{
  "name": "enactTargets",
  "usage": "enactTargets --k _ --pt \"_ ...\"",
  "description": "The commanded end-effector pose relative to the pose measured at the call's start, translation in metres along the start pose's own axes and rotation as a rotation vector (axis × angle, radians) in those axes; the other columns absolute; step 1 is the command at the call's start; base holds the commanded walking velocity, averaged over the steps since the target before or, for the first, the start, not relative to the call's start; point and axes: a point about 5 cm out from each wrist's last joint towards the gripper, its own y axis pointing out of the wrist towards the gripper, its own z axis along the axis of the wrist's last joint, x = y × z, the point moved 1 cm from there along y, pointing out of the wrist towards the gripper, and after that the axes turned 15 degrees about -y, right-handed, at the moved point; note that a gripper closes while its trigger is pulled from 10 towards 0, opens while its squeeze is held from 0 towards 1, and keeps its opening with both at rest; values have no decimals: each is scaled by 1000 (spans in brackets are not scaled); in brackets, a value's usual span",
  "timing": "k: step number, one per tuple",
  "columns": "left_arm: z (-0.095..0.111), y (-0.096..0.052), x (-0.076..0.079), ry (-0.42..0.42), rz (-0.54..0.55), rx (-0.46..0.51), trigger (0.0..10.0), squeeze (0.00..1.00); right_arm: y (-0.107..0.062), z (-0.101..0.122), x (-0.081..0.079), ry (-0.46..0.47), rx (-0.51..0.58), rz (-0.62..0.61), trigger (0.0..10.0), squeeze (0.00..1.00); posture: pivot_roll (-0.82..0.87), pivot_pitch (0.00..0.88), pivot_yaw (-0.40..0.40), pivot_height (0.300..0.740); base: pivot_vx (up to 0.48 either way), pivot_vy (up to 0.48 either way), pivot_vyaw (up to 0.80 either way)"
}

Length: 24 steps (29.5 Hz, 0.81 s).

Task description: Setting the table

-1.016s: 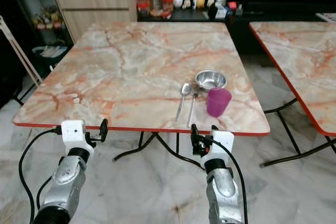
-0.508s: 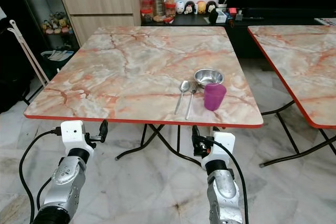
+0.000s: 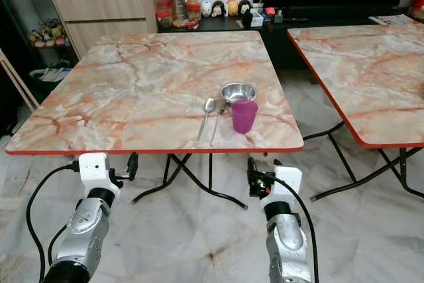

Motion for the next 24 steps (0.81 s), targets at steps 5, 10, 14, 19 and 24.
enactTargets --k 5,10,14,19,24 --pt "-1 0 -2 0 9 -9 10000 0 4 3 -1 -1 2 7 10000 0 -38 0 30 740 0 -302 0" --pt "-1 0 -2 -1 13 -5 10000 0 4 3 -1 -1 2 7 10000 0 -37 0 26 740 0 -322 0" --pt "-1 -1 -2 -3 13 -5 10000 0 4 3 0 -2 1 9 10000 0 -38 0 26 740 0 -322 0" --pt "-2 -1 -3 -3 15 -8 10000 0 4 3 -1 -2 0 9 10000 0 -38 0 27 740 0 -184 0" --pt "-4 -1 -2 -5 0 -24 10000 0 5 3 -2 -1 -2 14 10000 0 -36 0 26 740 0 0 0"
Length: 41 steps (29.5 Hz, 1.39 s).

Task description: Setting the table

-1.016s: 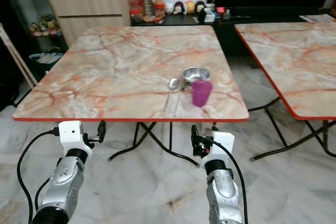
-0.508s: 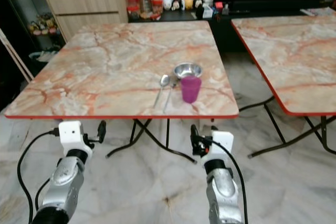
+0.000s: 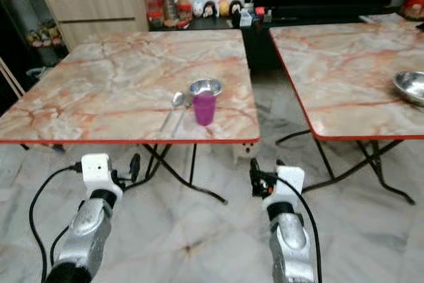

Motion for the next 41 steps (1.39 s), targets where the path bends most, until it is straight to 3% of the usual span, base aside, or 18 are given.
enactTargets --k 1,11,41 --pt "-1 0 -2 -7 -1 -11 10000 0 3 4 -5 8 10 13 10000 0 -37 0 26 740 0 0 0" --pt "5 2 4 -24 -24 7 10000 0 5 6 -5 12 15 10 10000 0 -38 0 22 740 0 0 0" --pt "3 0 0 -20 -15 -4 10000 0 4 6 -3 19 13 5 10000 0 -40 0 20 740 279 0 -72"
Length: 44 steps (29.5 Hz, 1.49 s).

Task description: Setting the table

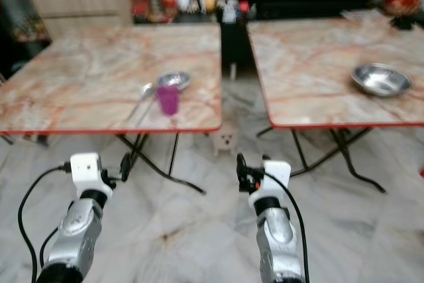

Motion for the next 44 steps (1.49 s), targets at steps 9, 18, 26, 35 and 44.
enactTargets --k 9,18,26,35,44 --pt "5 2 -4 8 6 11 10000 0 2 2 1 8 5 -9 10000 0 -37 0 19 740 274 0 0" --pt "7 2 -2 -1 -5 26 10000 0 2 2 1 11 6 -7 10000 0 -36 0 21 740 0 0 0" --pt "6 4 -3 -6 1 10 10000 0 2 3 0 12 9 -4 10000 0 -34 0 24 740 0 0 0" --pt "7 4 -2 -1 -8 7 10000 0 2 4 -1 17 15 -11 10000 0 -35 0 28 740 0 264 0" --pt "8 5 -3 1 -10 7 10000 0 2 4 -1 22 16 -16 10000 0 -34 0 33 740 0 435 0"
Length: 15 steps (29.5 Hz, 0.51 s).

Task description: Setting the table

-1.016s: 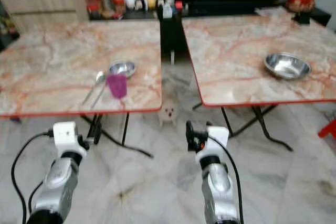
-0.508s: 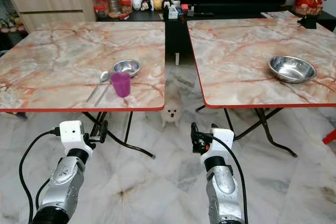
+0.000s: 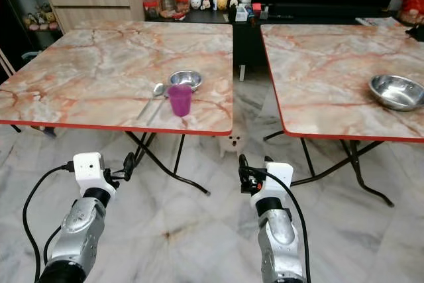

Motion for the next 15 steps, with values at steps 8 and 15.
enactTargets --k 8,15 --pt "7 2 -1 15 -7 14 10000 0 1 2 -3 13 8 -5 10000 0 -36 0 36 740 0 406 0" --pt "8 3 1 24 -17 22 10000 0 0 1 -2 16 7 -10 10000 0 -37 0 38 740 0 114 0"
